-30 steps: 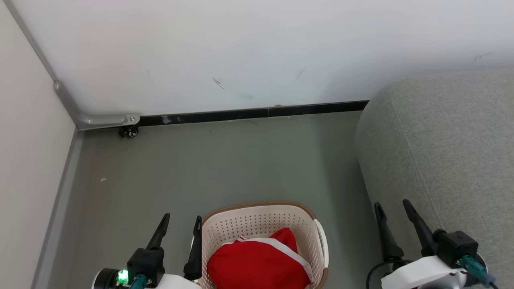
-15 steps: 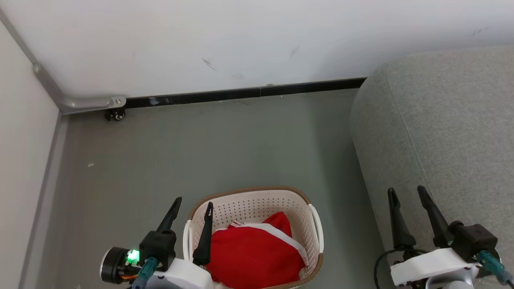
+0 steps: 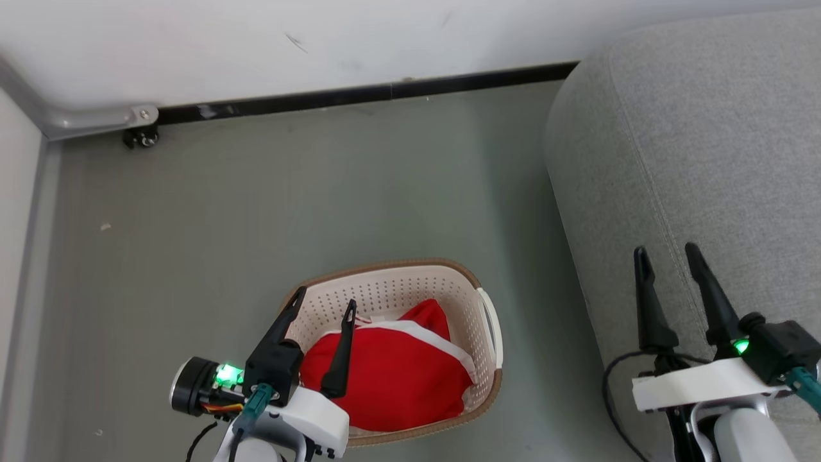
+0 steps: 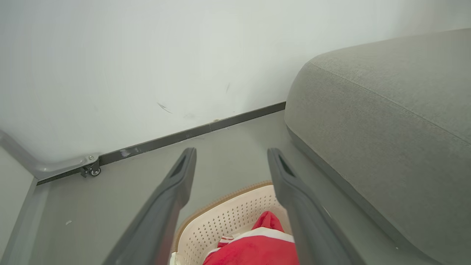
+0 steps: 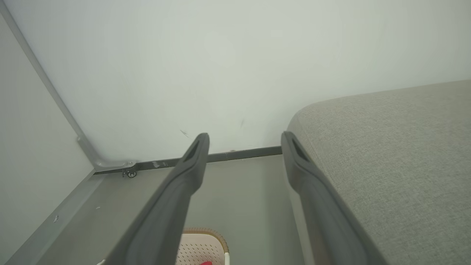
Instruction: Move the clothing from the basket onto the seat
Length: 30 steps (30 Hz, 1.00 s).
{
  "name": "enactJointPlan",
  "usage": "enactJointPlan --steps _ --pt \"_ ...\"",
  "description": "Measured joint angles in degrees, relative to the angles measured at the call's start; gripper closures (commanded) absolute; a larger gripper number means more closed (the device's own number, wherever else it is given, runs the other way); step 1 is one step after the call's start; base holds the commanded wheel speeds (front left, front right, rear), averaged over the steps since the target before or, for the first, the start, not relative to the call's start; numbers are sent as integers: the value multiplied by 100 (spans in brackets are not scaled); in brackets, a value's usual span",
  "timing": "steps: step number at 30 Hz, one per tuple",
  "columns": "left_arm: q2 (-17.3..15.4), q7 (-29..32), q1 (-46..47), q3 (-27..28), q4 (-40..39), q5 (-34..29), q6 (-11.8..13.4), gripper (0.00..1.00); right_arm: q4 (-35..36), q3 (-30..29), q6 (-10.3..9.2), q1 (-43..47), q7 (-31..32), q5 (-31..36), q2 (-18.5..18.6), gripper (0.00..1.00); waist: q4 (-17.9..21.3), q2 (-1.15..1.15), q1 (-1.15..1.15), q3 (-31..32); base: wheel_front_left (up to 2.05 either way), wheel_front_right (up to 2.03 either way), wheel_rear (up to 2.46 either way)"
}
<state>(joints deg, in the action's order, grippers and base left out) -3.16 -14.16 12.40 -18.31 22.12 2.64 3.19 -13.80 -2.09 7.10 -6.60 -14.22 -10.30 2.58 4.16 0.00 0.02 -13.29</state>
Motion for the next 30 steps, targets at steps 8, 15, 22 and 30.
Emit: enactJointPlan --steps 8,15,22,30 --pt "-86 -1 350 -90 201 -145 -65 0 289 -1 0 -216 -7 -107 1 0 146 0 0 -422 0 0 0" --pt "-193 -3 666 -146 398 -298 -70 0 521 135 0 -413 -7 -288 2 0 301 0 0 -864 0 0 0" --pt "-308 -7 1007 -157 667 -425 -78 0 772 163 0 -614 -7 -379 2 0 456 0 0 -1309 0 0 0" --pt "-464 -7 1333 -311 985 -657 -183 0 1016 68 0 -798 -8 -552 2 0 639 0 0 -1807 0 0 0"
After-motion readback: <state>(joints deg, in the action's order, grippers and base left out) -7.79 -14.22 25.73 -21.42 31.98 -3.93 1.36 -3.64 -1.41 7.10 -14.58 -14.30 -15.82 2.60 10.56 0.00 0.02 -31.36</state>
